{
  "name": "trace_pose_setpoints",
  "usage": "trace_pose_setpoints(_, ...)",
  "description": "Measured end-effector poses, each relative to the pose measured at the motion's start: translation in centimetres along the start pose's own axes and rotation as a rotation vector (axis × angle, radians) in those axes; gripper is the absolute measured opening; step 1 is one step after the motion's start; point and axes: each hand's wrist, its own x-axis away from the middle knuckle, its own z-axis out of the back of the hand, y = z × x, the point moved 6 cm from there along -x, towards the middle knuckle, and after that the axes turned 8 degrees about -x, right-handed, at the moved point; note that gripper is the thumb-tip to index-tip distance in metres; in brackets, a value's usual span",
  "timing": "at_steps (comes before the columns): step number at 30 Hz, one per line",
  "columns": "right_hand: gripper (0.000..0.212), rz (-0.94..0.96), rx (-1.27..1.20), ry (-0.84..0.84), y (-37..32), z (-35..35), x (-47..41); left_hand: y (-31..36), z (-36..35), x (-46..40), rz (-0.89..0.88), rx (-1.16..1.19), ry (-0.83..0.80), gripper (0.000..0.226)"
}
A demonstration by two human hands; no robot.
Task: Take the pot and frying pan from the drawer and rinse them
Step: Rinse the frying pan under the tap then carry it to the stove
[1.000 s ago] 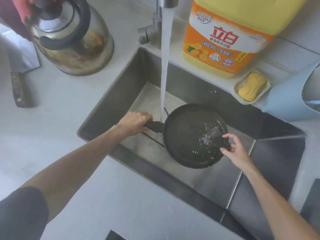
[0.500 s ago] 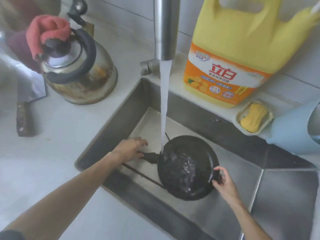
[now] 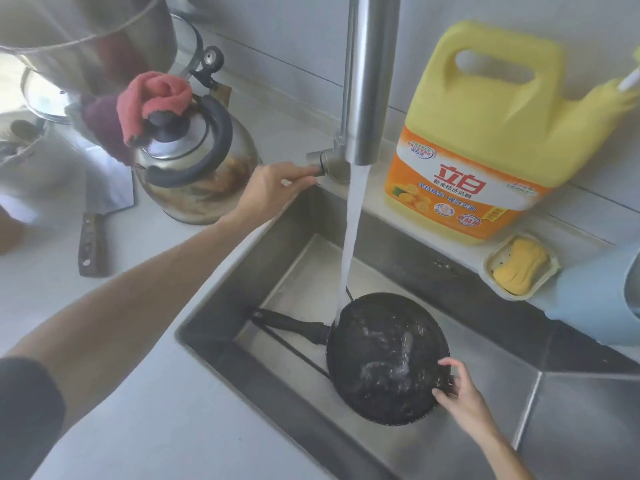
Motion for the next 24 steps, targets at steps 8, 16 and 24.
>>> trace_pose_setpoints(8,0.060,-0.003,0.021,0.017,0.0,-0.2,0.1,3.1,-2.7,0.7,-0.138,-0.217,0.030,0.037)
trace_pose_setpoints(16,0.056,-0.024,-0.009,0.010,0.0,-0.2,0.3,-2.9,-7.6,8.7,0.039,-0.381,-0.356,0.053)
trace_pose_setpoints(24,0.058,-0.030,0.000,-0.077,0.6,0.5,-0.8,-8.0,-19.2,18.1,-0.082,-0.811,-1.195,0.037)
